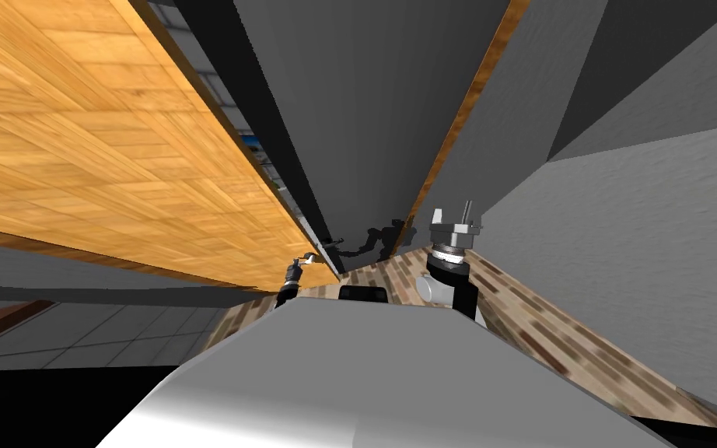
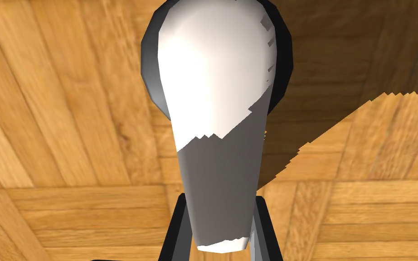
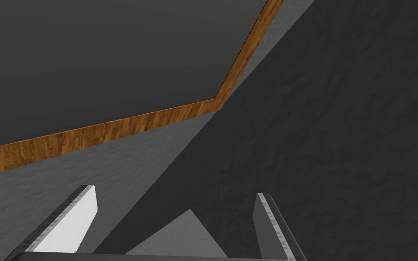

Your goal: Pull the door open

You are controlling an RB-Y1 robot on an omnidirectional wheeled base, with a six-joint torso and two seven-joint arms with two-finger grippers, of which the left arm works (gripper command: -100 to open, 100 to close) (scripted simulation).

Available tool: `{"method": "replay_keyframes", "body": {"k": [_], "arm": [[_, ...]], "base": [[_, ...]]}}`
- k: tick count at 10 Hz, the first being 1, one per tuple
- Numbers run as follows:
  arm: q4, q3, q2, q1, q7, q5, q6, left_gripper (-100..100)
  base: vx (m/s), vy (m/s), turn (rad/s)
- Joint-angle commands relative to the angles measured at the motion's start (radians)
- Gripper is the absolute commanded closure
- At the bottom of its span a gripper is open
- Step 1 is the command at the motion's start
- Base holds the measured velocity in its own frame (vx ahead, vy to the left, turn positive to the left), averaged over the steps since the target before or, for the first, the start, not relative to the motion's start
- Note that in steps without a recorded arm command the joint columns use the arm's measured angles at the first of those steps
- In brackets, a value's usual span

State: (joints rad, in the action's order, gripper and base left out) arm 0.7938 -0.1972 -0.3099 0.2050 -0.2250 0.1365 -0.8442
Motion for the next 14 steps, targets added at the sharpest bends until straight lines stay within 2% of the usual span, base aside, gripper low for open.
{"method": "replay_keyframes", "body": {"k": [1,3,7,8,9,12,14], "arm": [[-0.009,0.007,-0.015,0.011,-0.016,-0.004,-0.016,100],[-0.003,0.038,-0.023,0.017,-0.041,-0.019,-0.041,100],[0.009,0.089,-0.028,0.016,-0.075,-0.043,-0.076,100],[0.008,0.07,-0.039,0.022,-0.072,-0.034,-0.064,100],[0.005,0.084,-0.047,0.039,-0.087,-0.042,-0.091,100],[0.001,0.1,-0.057,0.056,-0.104,-0.051,-0.123,100],[-0.003,0.117,-0.068,0.075,-0.123,-0.061,-0.158,100]], "base": [[-0.18,-0.026,-0.115],[-0.198,0.012,-0.157],[-0.166,0.05,-0.146],[-0.055,0.032,-0.016],[-0.126,0.02,-0.162],[-0.181,0.04,-0.118],[-0.192,0.034,-0.162]]}}
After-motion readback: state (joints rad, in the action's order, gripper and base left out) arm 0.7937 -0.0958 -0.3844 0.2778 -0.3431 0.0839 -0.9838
